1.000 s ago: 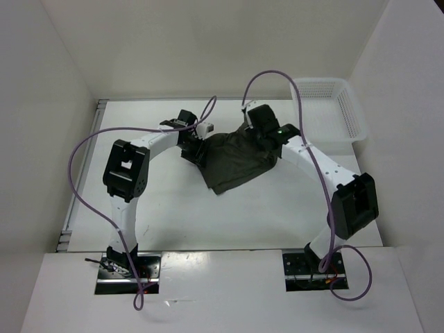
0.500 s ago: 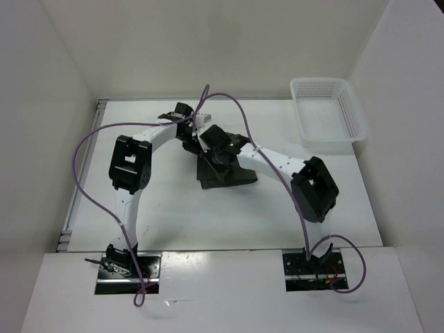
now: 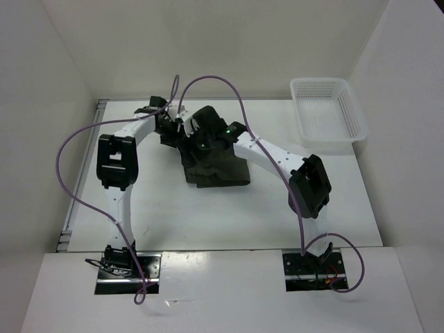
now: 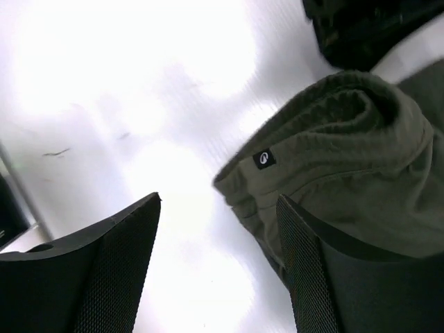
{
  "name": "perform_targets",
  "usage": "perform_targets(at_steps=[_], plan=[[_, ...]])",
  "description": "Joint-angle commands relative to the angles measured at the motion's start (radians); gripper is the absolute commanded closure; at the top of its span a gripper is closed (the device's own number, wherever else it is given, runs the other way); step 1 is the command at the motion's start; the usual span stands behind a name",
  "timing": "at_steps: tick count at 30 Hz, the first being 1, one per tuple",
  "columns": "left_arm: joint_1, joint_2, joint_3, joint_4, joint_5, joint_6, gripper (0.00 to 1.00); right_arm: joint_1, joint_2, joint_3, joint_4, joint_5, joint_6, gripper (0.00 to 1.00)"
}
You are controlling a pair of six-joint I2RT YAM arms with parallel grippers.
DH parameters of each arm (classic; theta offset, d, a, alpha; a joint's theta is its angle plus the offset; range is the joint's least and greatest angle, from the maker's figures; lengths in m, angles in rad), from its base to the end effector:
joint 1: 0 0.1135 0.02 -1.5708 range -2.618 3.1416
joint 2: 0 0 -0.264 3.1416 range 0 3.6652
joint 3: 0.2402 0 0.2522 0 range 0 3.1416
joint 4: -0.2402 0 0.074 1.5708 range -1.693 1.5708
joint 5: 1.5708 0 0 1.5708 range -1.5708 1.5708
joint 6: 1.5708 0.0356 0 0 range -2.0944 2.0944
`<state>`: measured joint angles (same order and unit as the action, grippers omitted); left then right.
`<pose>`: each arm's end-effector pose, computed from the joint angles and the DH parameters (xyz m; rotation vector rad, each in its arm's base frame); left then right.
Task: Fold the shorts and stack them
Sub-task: Fold the shorts
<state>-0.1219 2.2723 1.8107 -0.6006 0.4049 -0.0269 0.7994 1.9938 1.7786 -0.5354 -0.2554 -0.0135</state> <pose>0.4831 -0.0733 0.1666 0.2627 2.5970 -0.5839 0.3141 0.3359 0.2866 -1.0675 2.1426 0.6814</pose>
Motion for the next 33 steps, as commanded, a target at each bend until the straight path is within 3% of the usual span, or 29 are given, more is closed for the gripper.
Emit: perform_targets(at_steps=[1,6,12,15,19,27,32,33], plan=[[0.070,-0.056,0.004,-0.053,-0.118,0.027,0.35,0.007,-0.131,-0.003,0.051,-0.134,-0.040,0.27],[0.082,-0.152,0.015,-0.074,-0.201,0.027,0.34,-0.029,-0.269,-0.186,0.069,0.060,-0.111,0.31],[-0.053,-0.333,-0.071,-0.162,-0.155,0.027,0.34,-0.074,-0.366,-0.508,0.147,0.304,-0.244,0.37],[-0.130,-0.405,-0.180,-0.208,-0.084,0.027,0.34,-0.086,-0.392,-0.591,0.160,0.314,-0.281,0.37],[-0.168,-0.384,-0.289,-0.248,-0.104,0.027,0.34,-0.120,-0.392,-0.646,0.199,0.324,-0.272,0.36],[-0.200,-0.292,-0.300,-0.165,-0.155,0.027,0.34,-0.167,-0.371,-0.737,0.281,0.358,-0.241,0.31],[-0.209,-0.258,-0.314,-0.122,-0.065,0.027,0.49,-0.207,-0.297,-0.768,0.334,0.328,-0.203,0.30],[-0.219,-0.258,-0.314,-0.110,-0.064,0.027,0.59,-0.219,-0.288,-0.768,0.334,0.327,-0.203,0.30]])
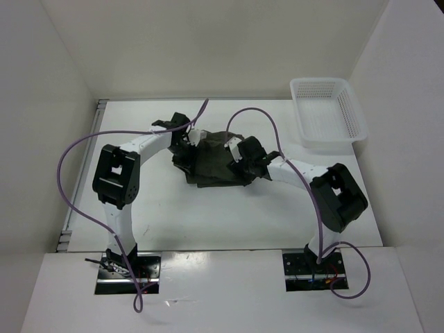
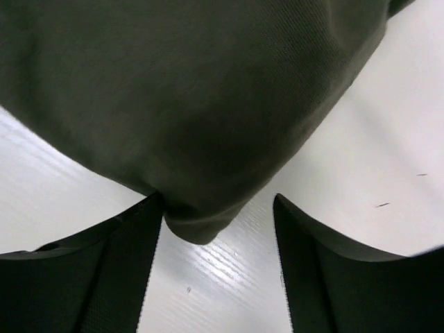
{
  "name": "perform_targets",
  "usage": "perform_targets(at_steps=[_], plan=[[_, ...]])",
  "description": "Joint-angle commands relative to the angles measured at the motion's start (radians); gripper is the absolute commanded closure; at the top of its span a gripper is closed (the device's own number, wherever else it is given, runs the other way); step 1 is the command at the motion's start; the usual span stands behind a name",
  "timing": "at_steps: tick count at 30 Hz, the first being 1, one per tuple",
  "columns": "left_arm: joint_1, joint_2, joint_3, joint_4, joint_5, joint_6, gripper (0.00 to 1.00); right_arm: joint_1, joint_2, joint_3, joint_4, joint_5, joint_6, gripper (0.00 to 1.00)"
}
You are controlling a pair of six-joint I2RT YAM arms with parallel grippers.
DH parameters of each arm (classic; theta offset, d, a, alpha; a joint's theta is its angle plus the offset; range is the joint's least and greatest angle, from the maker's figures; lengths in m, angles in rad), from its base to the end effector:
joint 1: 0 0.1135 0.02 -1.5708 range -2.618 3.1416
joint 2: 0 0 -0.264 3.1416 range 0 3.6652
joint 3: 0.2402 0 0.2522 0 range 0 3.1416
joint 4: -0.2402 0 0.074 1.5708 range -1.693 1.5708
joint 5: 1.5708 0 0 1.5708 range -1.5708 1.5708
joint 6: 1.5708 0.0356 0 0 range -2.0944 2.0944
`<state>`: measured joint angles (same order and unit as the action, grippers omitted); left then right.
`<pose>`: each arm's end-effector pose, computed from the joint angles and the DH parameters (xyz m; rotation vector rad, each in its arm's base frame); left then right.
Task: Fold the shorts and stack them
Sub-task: Fold the shorts
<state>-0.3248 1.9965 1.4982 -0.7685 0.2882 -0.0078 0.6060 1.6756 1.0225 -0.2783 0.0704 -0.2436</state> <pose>0.3808 -0.1389 0.1864 0.5127 2.8058 -0.4804 0.2841 0.1939 0.1870 -1.0037 2.2896 0.0625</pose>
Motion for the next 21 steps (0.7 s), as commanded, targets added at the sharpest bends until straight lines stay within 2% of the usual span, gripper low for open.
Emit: perform_targets(at_steps=[1,2,3,6,8,12,14,16,17,18,21], plan=[[-0.016,0.018,-0.001,0.058,0.052,0.008,0.65,-0.026,0.039,-0.012,0.077,-0.009,0.027,0.33],[-0.016,0.006,-0.012,0.072,0.061,0.008,0.72,-0.026,0.039,-0.003,0.077,-0.023,0.027,0.35],[-0.016,-0.004,-0.012,0.084,0.062,0.008,0.84,-0.026,0.048,-0.002,0.077,-0.033,0.027,0.38],[-0.007,-0.050,-0.023,0.084,0.072,0.008,1.00,-0.026,0.059,-0.002,0.059,-0.084,0.038,0.52],[0.010,-0.091,-0.007,0.037,0.109,0.008,1.00,-0.026,0.059,0.007,0.050,-0.107,0.038,0.58],[0.047,-0.169,0.048,-0.122,0.166,0.008,1.00,-0.026,0.049,-0.004,0.050,-0.107,0.050,0.59],[0.047,-0.188,0.018,-0.162,0.166,0.008,1.00,-0.026,0.038,-0.013,0.050,-0.118,0.061,0.59],[0.036,-0.188,-0.111,-0.131,0.143,0.008,1.00,-0.026,0.038,-0.013,0.050,-0.118,0.061,0.59],[0.036,-0.164,-0.153,-0.111,0.122,0.008,0.96,-0.026,0.038,-0.013,0.050,-0.118,0.070,0.59],[0.036,-0.148,-0.212,-0.077,0.093,0.008,0.87,-0.026,0.048,-0.013,0.050,-0.127,0.070,0.59],[0.036,-0.090,-0.256,-0.032,0.083,0.008,0.72,-0.026,0.058,0.011,0.050,-0.136,0.070,0.57]])
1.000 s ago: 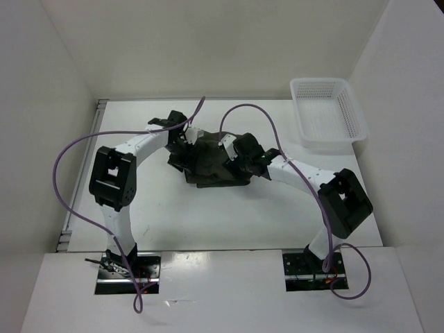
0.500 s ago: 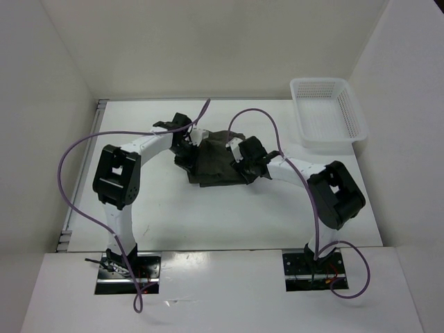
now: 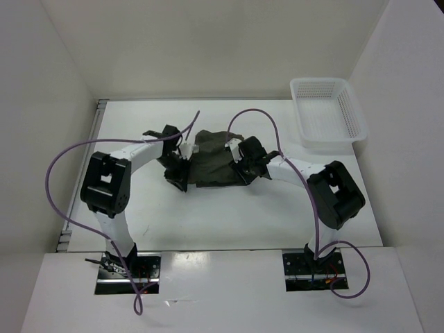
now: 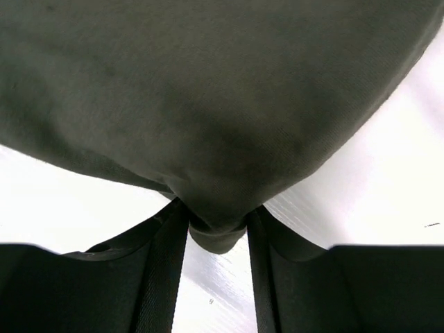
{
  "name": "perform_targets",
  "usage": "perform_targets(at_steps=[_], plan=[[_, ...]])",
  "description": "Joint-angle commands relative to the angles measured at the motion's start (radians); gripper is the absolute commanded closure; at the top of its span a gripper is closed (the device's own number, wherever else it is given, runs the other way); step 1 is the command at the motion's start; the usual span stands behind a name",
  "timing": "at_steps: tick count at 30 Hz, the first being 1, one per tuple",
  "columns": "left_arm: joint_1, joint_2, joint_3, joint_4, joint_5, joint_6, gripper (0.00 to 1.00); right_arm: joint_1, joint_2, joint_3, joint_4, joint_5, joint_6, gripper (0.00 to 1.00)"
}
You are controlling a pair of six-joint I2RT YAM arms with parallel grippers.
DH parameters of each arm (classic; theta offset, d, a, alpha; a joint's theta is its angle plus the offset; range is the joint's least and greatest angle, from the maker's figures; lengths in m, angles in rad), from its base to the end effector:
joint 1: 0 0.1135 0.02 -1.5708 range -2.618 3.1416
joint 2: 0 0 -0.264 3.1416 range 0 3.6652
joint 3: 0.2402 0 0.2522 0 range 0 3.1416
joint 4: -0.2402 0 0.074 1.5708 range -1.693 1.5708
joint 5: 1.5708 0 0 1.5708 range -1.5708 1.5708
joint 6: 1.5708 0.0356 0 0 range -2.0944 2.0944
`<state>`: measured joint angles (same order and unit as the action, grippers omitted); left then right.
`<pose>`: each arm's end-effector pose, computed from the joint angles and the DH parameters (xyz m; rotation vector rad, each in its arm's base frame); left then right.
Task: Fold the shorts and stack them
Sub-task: Fold the shorts
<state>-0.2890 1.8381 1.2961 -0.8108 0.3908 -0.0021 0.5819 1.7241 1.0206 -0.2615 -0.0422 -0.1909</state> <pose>0.3351 -0.1138 0.1888 0.4802 2.8818 -0.6184 0.2902 0.1927 0.1716 -0.9756 2.3534 0.2074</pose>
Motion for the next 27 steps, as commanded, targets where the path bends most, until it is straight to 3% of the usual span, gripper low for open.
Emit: perform_targets(at_steps=[1,5,8,9,14,17,19,23,24,25,27], plan=[[0.019,0.079,-0.054,0.033,-0.020,0.002,0.65,-0.002,0.009,0.024,0.022,-0.024,0.005,0.56],[0.082,0.049,-0.054,0.085,-0.119,0.002,0.54,-0.002,-0.014,0.042,-0.013,-0.105,-0.051,0.41],[0.143,0.020,0.017,0.043,-0.100,0.002,0.48,-0.002,-0.061,0.055,-0.087,-0.176,-0.148,0.29],[0.155,0.003,0.073,0.006,-0.080,0.002,0.45,-0.002,-0.070,0.055,-0.103,-0.186,-0.163,0.27],[0.180,-0.017,0.193,0.039,0.084,0.002,0.04,-0.002,-0.129,0.021,-0.143,-0.176,-0.200,0.25],[0.180,0.091,0.308,0.061,0.099,0.002,0.00,-0.002,-0.129,0.030,-0.116,-0.095,-0.200,0.25],[0.180,0.183,0.362,0.090,0.082,0.002,0.00,-0.013,-0.152,0.068,-0.102,-0.079,-0.219,0.26],[0.171,0.303,0.436,0.134,0.051,0.002,0.04,-0.004,-0.182,0.133,-0.033,-0.108,-0.234,0.41],[0.147,0.318,0.446,0.134,0.051,0.002,0.09,0.005,-0.182,0.133,-0.018,-0.108,-0.222,0.44],[0.146,0.332,0.457,0.122,0.051,0.002,0.28,0.024,-0.170,0.159,-0.007,-0.117,-0.199,0.48],[0.134,0.366,0.471,0.122,0.039,0.002,0.48,0.036,-0.140,0.173,0.007,-0.148,-0.173,0.61]])
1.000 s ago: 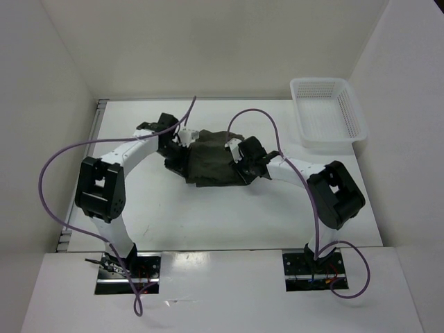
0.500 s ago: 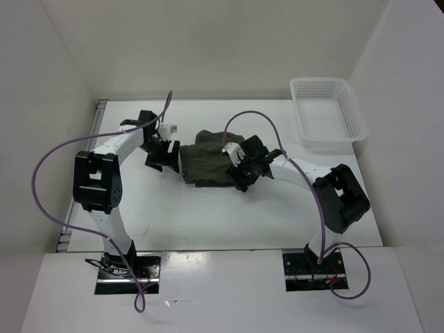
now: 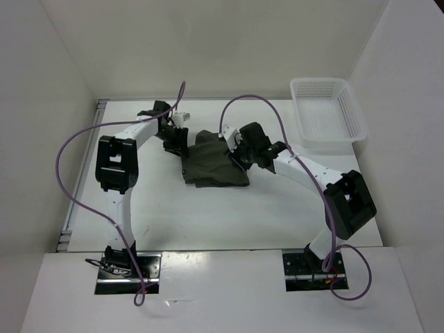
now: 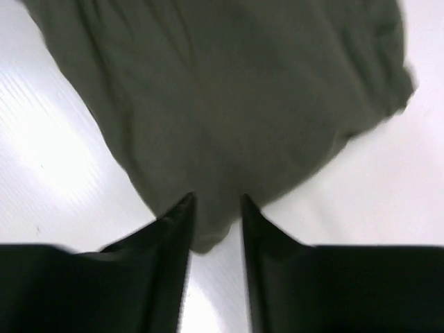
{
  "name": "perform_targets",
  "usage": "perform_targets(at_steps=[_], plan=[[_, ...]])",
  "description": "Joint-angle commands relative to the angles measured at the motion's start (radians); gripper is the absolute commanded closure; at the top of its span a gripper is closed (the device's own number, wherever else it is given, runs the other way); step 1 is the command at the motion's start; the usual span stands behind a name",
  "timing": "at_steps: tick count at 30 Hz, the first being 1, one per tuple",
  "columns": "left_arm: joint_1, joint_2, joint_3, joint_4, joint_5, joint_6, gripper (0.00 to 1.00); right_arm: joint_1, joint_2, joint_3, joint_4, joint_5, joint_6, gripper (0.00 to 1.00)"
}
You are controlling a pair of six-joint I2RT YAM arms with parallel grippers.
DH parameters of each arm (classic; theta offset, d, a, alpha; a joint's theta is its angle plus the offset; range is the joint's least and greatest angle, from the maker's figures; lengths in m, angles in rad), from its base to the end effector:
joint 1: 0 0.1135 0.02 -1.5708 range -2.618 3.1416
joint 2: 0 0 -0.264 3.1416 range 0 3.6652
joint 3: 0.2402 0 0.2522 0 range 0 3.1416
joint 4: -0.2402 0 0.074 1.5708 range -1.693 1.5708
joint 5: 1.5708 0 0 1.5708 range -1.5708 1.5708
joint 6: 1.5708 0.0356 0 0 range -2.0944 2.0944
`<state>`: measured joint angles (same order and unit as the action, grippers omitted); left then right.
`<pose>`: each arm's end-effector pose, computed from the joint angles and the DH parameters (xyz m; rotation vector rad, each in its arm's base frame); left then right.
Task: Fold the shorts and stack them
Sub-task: Fold the shorts
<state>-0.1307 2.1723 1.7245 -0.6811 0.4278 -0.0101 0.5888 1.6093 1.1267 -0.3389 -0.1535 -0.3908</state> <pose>0.4558 -0.0748 0.1830 0.2906 2.6539 -0.6200 0.2875 0.1985 0.2368 -1.1914 2.0807 0.2765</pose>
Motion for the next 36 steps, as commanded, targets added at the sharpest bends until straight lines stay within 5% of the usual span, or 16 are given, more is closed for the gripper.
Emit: perform_targets(at_steps=[1,5,10,16,21,27,36], plan=[[-0.024,0.032,0.043,-0.008,0.017,0.010,0.53,0.029,0.013,0.067,0.084,-0.053,0.036,0.66],[-0.033,0.073,0.137,-0.008,0.049,0.010,0.54,0.040,0.106,0.067,0.095,-0.170,0.026,0.86],[-0.043,0.064,0.159,0.005,0.086,0.010,0.52,0.071,0.210,0.058,0.095,-0.170,-0.008,0.92],[-0.043,0.031,0.100,0.017,0.025,0.010,0.32,0.082,0.230,0.058,0.083,-0.138,-0.042,0.93],[-0.043,-0.181,0.014,0.046,-0.017,0.010,0.24,0.056,0.190,0.206,0.049,-0.116,0.044,0.93],[-0.102,-0.344,-0.084,-0.015,-0.018,0.010,0.24,-0.016,0.181,0.327,0.023,-0.121,0.237,0.90],[-0.253,-0.321,-0.287,0.029,0.008,0.010,0.25,-0.119,0.402,0.470,0.012,0.218,0.250,0.95]])
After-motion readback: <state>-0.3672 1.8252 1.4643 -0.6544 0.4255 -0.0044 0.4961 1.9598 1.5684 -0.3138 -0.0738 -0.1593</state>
